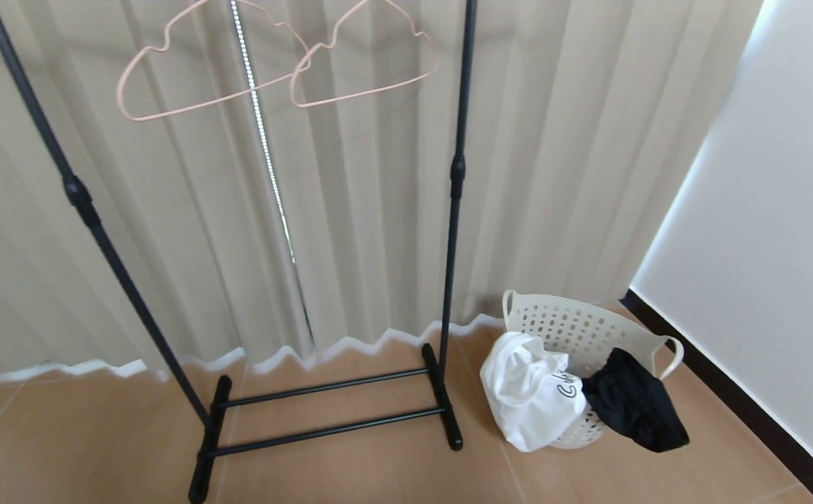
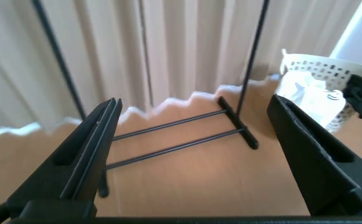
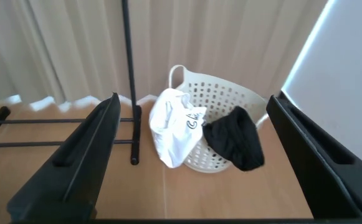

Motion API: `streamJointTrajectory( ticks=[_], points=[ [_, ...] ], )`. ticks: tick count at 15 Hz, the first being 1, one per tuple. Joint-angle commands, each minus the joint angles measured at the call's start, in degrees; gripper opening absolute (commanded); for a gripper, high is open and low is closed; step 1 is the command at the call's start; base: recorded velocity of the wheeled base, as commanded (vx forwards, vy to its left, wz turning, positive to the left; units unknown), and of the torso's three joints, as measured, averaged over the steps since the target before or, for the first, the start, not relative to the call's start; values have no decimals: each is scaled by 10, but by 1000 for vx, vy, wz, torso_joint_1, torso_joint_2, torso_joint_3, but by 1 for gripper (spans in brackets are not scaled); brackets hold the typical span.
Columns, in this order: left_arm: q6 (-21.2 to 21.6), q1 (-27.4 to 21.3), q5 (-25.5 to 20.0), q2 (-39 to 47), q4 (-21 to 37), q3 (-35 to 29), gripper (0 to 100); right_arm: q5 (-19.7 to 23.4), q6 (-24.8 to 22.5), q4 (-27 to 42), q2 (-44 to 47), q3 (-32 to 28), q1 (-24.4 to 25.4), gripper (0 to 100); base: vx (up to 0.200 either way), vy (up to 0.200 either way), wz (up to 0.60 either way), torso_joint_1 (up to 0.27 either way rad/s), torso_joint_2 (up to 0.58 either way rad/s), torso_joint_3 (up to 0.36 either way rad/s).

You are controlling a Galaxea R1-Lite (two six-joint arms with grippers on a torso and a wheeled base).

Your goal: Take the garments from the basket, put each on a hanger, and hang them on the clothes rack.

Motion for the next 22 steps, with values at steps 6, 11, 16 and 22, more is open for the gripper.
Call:
streamJointTrajectory(
  ticks=[6,11,16,22],
  points=[
    [-2,1,2,0,0,0,100,-1,1,-1,1,0,0,100,100,0,-100,-1,3,3],
    [-3,0,2,0,0,0,100,-1,1,-1,1,0,0,100,200,0,0,3,5,4],
    [-3,0,2,0,0,0,100,-1,1,-1,1,0,0,100,200,0,0,1,0,2],
    [-1,0,2,0,0,0,100,-1,1,-1,1,0,0,100,0,0,0,-1,26,23]
  ],
)
